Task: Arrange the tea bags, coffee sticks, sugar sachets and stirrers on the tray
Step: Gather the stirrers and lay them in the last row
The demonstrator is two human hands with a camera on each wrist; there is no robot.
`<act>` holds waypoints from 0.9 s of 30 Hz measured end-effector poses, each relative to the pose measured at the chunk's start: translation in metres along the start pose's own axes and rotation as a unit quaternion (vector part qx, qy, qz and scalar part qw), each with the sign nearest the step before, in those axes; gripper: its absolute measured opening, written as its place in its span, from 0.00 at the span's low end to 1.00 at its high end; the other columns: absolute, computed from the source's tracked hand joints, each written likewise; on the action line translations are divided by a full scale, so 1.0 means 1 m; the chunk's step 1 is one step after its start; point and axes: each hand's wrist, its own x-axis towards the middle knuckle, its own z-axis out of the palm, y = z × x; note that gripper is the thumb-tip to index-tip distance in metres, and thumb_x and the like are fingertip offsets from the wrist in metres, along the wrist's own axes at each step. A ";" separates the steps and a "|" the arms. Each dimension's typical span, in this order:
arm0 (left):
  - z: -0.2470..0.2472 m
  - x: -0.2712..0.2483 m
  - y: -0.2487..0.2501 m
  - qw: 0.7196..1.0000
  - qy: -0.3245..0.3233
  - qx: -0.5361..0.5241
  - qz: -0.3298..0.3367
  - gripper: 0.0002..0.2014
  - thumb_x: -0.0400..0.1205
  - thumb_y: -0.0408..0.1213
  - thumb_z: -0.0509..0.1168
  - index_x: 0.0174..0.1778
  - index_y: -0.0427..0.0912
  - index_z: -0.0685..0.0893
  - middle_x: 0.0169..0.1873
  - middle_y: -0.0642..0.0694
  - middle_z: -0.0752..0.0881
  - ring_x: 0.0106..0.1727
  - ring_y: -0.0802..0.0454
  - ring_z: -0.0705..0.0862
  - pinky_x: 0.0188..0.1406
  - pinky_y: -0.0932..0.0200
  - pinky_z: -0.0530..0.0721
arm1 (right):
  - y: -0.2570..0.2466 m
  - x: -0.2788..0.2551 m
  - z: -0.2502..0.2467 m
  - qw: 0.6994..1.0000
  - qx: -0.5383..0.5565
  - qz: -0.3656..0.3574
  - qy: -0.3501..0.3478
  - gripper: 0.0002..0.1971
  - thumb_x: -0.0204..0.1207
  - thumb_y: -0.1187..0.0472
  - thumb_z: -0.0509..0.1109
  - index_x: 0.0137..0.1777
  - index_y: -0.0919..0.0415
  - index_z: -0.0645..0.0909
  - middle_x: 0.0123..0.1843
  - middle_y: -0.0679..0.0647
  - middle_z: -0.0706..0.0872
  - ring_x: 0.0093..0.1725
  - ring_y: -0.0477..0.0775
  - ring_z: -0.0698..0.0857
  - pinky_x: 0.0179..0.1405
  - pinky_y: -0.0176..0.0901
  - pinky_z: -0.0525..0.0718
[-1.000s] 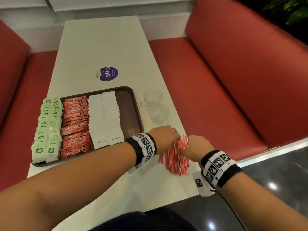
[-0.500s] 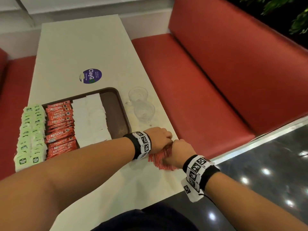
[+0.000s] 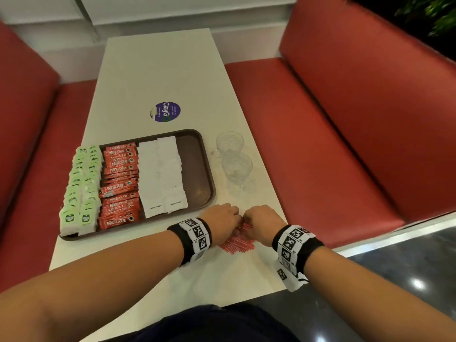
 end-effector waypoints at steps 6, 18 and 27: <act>-0.001 -0.013 -0.007 0.998 -0.034 -0.021 -0.056 0.19 0.89 0.49 0.56 0.66 0.38 0.80 0.58 0.40 0.81 0.59 0.41 0.81 0.56 0.49 0.77 | -0.005 0.008 -0.003 0.999 -0.017 -0.030 -0.002 0.17 0.73 0.50 0.78 0.58 0.58 0.85 0.53 0.54 0.86 0.52 0.57 0.85 0.50 0.47 0.81; -0.001 -0.019 -0.010 0.993 -0.068 -0.040 -0.089 0.14 0.89 0.43 0.56 0.63 0.38 0.76 0.59 0.38 0.81 0.59 0.40 0.81 0.58 0.49 0.77 | -0.019 0.017 0.002 0.994 -0.063 -0.087 -0.036 0.07 0.82 0.62 0.62 0.55 0.62 0.80 0.56 0.61 0.82 0.54 0.62 0.82 0.51 0.52 0.79; -0.008 -0.023 -0.010 0.990 -0.076 -0.063 -0.105 0.12 0.89 0.41 0.55 0.62 0.38 0.76 0.58 0.39 0.82 0.57 0.41 0.83 0.57 0.50 0.79 | -0.024 0.019 0.001 0.985 -0.121 -0.108 -0.052 0.08 0.81 0.63 0.67 0.59 0.61 0.78 0.58 0.59 0.80 0.56 0.61 0.82 0.57 0.54 0.83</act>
